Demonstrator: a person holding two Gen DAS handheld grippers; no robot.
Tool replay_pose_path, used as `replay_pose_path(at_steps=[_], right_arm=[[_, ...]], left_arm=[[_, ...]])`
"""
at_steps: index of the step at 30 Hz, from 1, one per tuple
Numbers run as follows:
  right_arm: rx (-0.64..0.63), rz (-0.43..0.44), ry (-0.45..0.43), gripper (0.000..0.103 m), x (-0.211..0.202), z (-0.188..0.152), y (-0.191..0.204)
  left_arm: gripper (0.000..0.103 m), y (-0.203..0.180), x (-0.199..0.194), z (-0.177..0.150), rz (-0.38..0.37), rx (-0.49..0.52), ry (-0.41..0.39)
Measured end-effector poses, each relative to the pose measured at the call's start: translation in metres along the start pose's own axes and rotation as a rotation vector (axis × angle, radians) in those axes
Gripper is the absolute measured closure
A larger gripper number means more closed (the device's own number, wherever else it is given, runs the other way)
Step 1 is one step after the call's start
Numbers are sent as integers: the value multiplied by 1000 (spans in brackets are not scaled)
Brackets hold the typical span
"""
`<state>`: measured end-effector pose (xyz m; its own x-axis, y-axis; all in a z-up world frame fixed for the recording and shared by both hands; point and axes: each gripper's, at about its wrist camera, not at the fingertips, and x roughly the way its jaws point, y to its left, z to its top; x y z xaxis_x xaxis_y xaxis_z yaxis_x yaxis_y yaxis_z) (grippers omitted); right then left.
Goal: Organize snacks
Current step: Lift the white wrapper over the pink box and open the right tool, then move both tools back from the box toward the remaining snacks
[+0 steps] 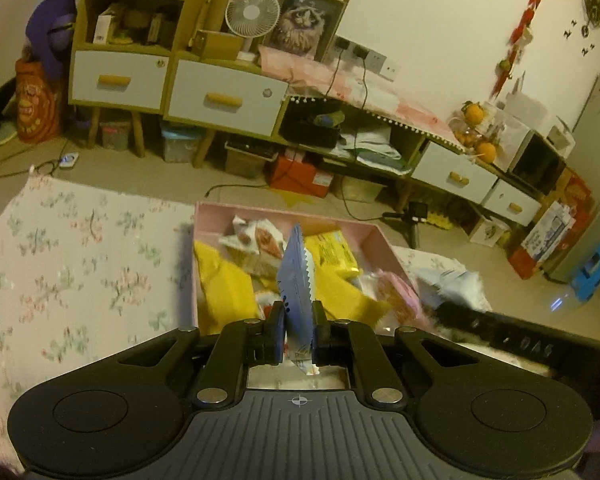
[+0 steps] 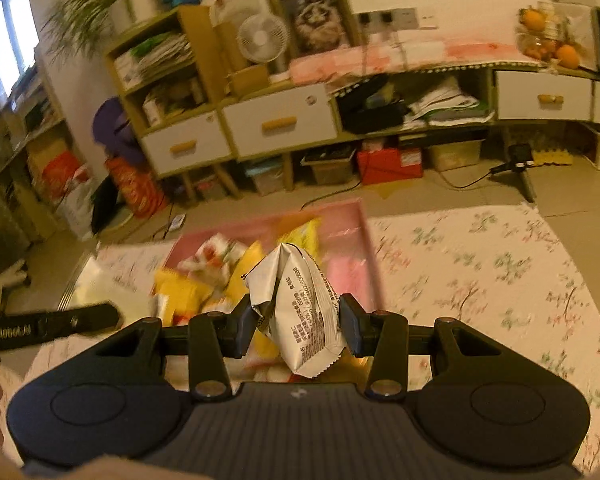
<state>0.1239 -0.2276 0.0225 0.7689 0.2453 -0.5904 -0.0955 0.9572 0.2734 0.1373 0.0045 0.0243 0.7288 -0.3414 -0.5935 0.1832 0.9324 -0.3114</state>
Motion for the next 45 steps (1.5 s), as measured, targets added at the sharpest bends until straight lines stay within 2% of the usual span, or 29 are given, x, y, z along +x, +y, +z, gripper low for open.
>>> replay_pose_path(at_steps=[8, 14, 19, 28, 32, 35, 37, 39, 45], right_arm=[[59, 3, -25, 62, 30, 27, -13], [25, -30, 2, 62, 55, 26, -10], [-8, -56, 25, 62, 68, 27, -8], [-46, -92, 46, 61, 82, 30, -7], [-51, -94, 56, 56, 84, 33, -3], [-18, -73, 54, 46, 81, 35, -5], [-1, -65, 46, 40, 79, 37, -8], [10, -74, 42, 37, 75, 40, -9], [3, -83, 40, 28, 64, 38, -8]], left_arm=[[94, -2, 36, 24, 46, 23, 31], [94, -2, 66, 24, 99, 69, 79], [94, -1, 86, 27, 128, 83, 87], [93, 2, 112, 29, 155, 92, 95], [91, 7, 114, 31, 127, 71, 77], [82, 12, 112, 34, 87, 40, 77], [63, 13, 110, 34, 88, 53, 73], [49, 11, 107, 33, 94, 66, 73], [37, 6, 94, 31, 82, 82, 72]])
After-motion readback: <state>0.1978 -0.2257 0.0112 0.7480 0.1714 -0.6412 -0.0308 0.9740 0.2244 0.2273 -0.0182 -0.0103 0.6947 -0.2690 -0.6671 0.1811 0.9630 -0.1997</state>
